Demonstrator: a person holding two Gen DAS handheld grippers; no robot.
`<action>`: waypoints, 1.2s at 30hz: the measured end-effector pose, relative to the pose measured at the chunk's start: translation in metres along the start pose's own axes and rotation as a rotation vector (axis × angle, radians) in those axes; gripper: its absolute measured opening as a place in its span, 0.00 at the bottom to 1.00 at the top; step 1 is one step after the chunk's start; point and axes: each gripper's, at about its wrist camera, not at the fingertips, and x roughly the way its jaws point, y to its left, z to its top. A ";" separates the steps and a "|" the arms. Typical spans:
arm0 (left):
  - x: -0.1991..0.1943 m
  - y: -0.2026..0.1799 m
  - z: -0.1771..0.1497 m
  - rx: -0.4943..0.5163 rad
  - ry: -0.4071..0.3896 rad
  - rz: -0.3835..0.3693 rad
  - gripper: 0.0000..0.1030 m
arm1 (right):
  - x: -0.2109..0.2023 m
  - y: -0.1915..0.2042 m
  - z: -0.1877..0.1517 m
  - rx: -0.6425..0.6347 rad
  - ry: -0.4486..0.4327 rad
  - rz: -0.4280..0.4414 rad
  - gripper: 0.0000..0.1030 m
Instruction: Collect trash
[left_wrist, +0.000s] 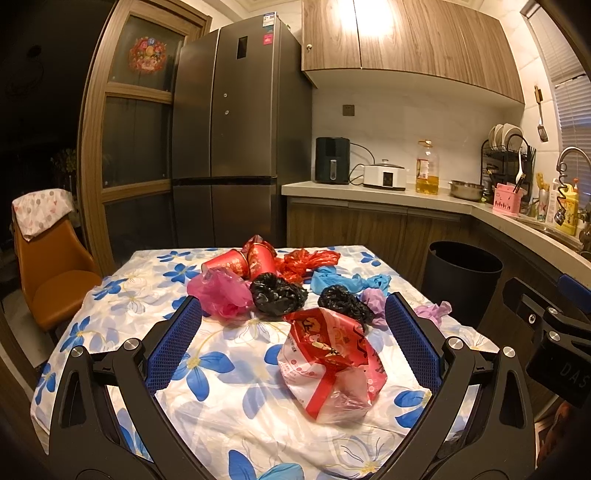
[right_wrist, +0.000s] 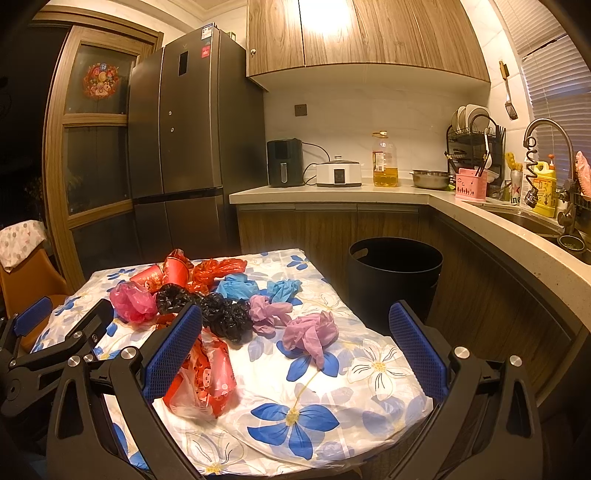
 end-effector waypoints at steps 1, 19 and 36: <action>0.000 0.001 0.000 -0.001 -0.001 -0.001 0.95 | 0.000 0.000 0.000 0.000 0.001 0.000 0.95; 0.001 -0.002 -0.001 -0.003 0.002 -0.003 0.95 | 0.005 0.004 -0.002 0.006 -0.002 0.010 0.95; 0.001 -0.004 -0.001 -0.007 0.004 -0.004 0.95 | 0.006 -0.001 0.001 0.015 -0.007 0.018 0.95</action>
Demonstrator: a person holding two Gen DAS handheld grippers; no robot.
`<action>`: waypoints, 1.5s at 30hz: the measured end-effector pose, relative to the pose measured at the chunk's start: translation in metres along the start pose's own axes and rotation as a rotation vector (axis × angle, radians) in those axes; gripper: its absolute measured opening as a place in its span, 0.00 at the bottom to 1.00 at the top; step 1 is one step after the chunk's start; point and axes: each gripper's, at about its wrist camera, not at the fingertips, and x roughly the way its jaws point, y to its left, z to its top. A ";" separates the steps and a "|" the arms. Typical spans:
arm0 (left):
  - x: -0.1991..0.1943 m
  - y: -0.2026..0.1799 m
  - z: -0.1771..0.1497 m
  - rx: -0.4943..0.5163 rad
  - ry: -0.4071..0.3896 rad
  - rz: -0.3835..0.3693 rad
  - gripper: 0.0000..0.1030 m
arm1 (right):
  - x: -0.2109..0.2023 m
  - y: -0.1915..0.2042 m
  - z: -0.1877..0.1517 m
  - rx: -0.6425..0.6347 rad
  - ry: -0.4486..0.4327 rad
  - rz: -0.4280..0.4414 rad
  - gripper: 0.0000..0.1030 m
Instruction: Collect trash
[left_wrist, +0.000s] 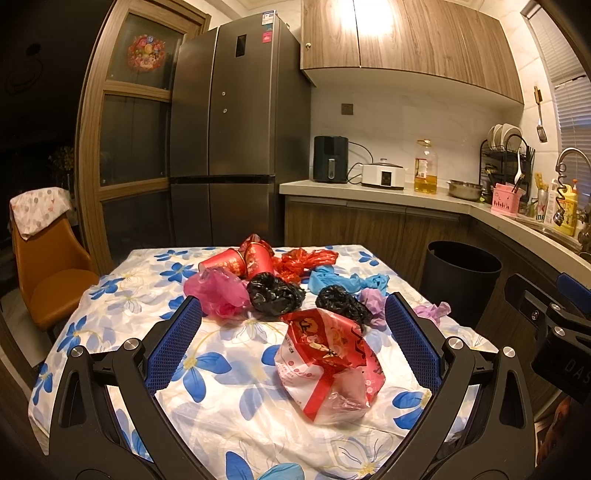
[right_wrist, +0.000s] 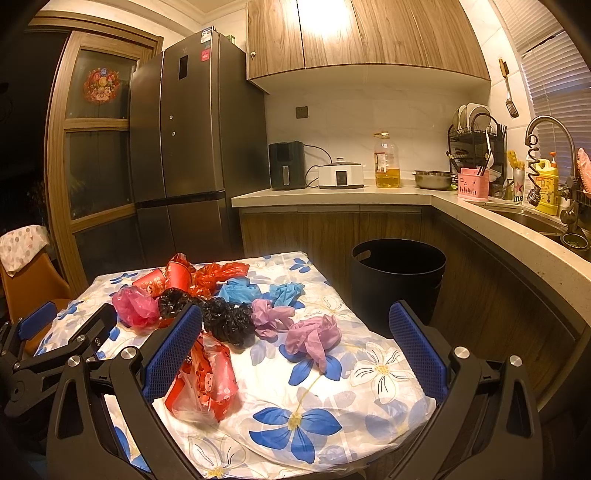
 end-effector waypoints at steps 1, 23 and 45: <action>0.000 0.000 0.000 0.000 0.001 0.001 0.95 | 0.000 0.000 0.000 -0.001 -0.001 -0.002 0.95; 0.013 0.004 -0.003 -0.027 0.021 -0.011 0.95 | 0.014 -0.006 -0.012 0.008 0.000 0.016 0.95; 0.045 0.047 -0.030 -0.099 0.011 0.015 0.95 | 0.106 0.031 -0.076 -0.009 0.164 0.279 0.61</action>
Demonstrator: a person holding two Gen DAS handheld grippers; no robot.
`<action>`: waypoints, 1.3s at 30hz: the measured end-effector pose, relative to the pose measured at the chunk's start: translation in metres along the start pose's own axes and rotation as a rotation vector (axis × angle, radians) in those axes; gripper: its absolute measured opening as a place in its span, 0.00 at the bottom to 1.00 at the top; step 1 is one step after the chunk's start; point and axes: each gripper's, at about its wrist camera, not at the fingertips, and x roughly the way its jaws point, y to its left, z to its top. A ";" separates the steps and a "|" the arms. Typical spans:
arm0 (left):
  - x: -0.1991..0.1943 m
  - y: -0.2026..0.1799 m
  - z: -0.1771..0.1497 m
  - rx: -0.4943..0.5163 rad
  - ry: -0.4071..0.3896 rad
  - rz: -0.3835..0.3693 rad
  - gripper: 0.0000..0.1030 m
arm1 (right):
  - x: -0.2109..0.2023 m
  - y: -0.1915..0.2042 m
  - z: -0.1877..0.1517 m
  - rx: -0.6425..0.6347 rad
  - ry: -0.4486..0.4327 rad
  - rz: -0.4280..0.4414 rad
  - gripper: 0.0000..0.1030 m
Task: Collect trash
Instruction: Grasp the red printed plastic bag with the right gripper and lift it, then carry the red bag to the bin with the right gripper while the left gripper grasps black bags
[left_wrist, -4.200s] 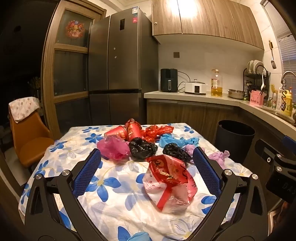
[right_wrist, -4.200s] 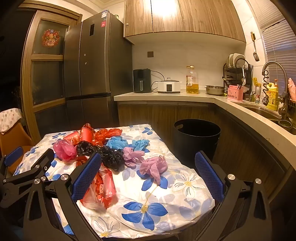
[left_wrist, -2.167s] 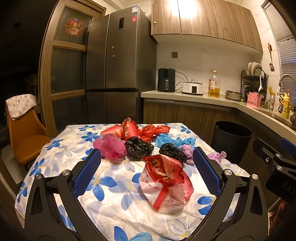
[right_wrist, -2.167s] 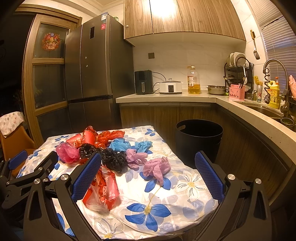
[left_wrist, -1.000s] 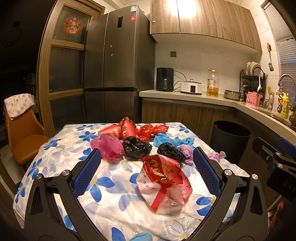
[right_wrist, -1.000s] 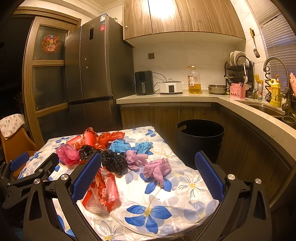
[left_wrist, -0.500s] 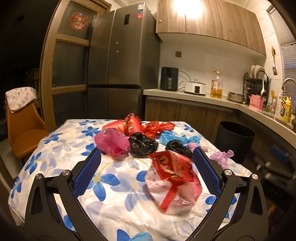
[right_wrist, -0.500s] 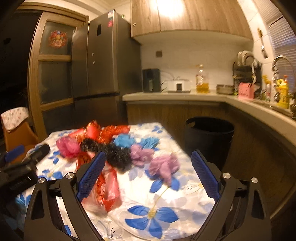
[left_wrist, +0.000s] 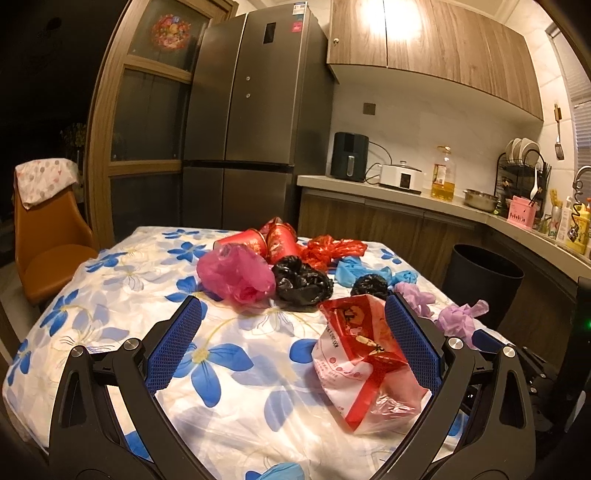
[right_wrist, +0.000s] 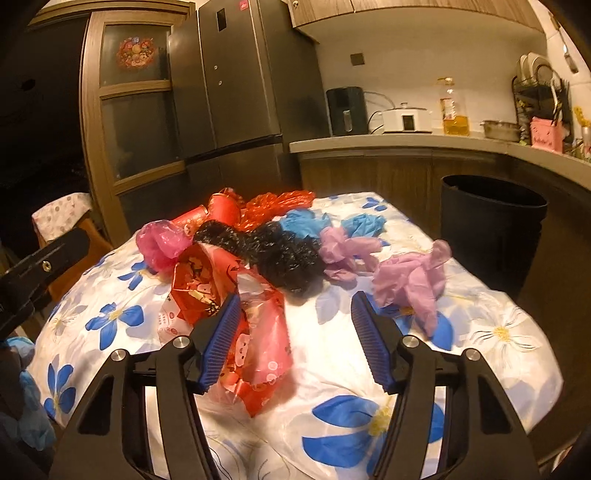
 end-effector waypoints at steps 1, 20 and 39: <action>0.001 0.000 -0.001 0.000 0.000 0.003 0.95 | 0.003 0.002 0.000 -0.006 0.005 0.021 0.61; 0.033 0.024 -0.005 -0.044 0.027 0.052 0.95 | 0.049 0.029 -0.003 -0.097 0.076 0.188 0.02; 0.064 -0.002 0.000 -0.066 0.026 0.008 0.95 | -0.036 -0.022 0.039 -0.065 -0.179 0.024 0.01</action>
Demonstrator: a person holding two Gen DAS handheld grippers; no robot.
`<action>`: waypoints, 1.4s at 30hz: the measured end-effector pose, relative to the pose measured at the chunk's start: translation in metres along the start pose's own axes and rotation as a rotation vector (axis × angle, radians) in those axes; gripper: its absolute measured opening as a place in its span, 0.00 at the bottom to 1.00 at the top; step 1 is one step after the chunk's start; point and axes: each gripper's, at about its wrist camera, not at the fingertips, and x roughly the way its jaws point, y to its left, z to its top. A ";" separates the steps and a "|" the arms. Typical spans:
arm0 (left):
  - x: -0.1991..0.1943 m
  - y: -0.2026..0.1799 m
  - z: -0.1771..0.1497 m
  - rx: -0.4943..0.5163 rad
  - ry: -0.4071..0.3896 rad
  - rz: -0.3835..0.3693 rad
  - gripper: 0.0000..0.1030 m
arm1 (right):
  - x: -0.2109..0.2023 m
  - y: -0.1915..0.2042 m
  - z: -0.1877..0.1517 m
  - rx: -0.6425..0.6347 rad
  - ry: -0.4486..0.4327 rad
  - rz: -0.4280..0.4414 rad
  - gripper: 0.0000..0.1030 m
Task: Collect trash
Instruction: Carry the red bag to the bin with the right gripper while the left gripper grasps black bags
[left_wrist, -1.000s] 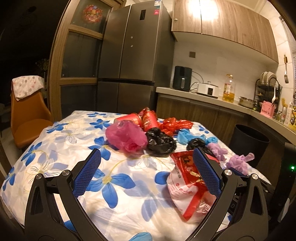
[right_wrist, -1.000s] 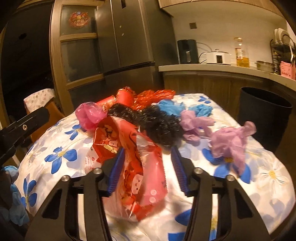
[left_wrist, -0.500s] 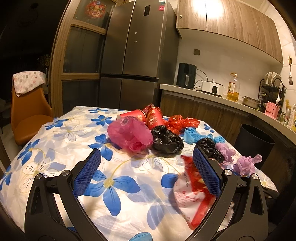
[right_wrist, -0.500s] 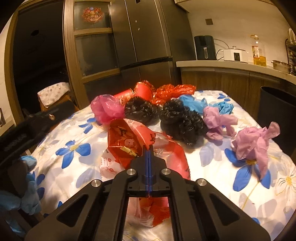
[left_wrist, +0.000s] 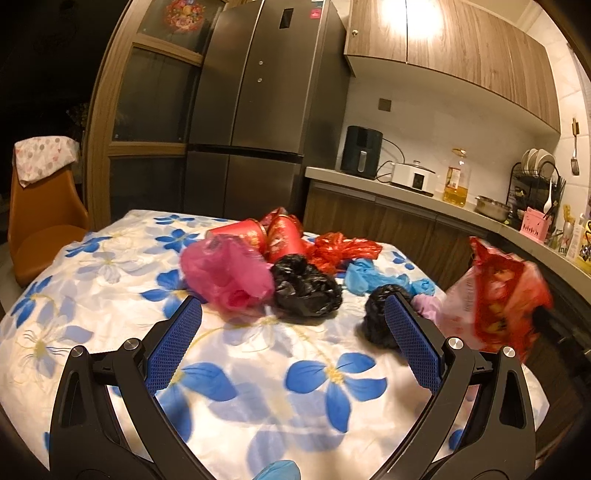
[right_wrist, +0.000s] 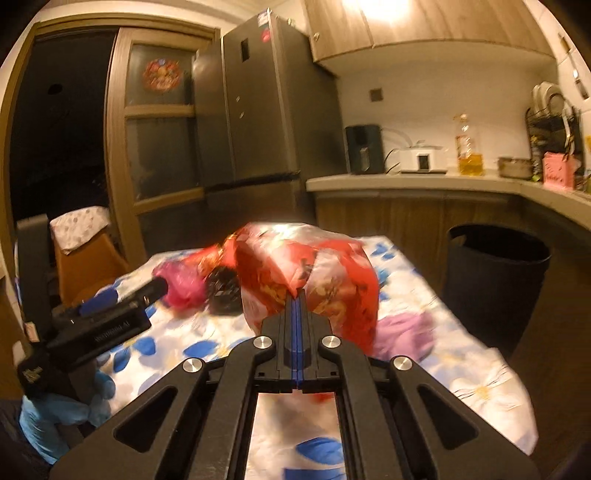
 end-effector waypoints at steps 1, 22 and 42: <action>0.003 -0.005 0.000 0.004 -0.002 -0.005 0.95 | -0.002 -0.003 0.003 -0.002 -0.013 -0.011 0.01; 0.127 -0.081 -0.018 0.064 0.246 -0.041 0.48 | -0.006 -0.055 0.023 0.077 -0.069 -0.087 0.01; 0.086 -0.076 0.013 0.046 0.216 -0.079 0.04 | -0.007 -0.053 0.037 0.075 -0.068 -0.103 0.01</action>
